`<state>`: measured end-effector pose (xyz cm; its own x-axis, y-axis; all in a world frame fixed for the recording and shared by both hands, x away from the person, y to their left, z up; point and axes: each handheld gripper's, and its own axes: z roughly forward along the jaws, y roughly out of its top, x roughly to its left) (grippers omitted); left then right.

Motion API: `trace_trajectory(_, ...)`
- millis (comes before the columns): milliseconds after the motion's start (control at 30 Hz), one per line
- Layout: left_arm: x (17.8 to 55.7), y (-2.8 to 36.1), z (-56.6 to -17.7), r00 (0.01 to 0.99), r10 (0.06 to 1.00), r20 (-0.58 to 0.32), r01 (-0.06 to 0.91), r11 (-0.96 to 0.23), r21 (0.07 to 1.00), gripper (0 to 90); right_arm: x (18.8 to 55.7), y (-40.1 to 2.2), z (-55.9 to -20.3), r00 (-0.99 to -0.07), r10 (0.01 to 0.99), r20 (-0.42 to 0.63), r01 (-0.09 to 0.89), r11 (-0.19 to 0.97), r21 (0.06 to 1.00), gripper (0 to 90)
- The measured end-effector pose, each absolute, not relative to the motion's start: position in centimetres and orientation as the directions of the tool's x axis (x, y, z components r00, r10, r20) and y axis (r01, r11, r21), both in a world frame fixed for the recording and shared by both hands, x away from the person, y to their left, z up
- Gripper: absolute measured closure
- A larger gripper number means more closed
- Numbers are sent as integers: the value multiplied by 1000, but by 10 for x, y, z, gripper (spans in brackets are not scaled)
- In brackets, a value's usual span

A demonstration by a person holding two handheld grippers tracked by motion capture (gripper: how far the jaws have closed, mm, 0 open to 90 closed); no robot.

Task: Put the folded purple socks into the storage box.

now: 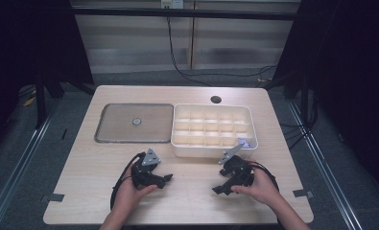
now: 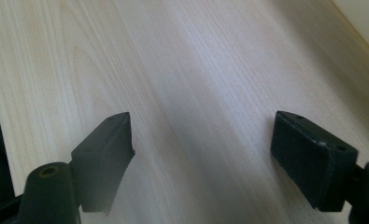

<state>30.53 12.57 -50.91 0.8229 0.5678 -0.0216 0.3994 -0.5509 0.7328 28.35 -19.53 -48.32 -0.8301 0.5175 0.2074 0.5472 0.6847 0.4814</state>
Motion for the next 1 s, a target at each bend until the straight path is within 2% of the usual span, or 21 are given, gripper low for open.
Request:
trace_trajectory(200,305,126,-509,822,568,-21,400,-552,732,205,277,-197,-487,-846,503,176,513,682,521,167)
trace_trajectory(1000,305,126,-509,823,568,-22,400,-551,733,205,263,-208,-501,-865,488,114,429,605,670,146)
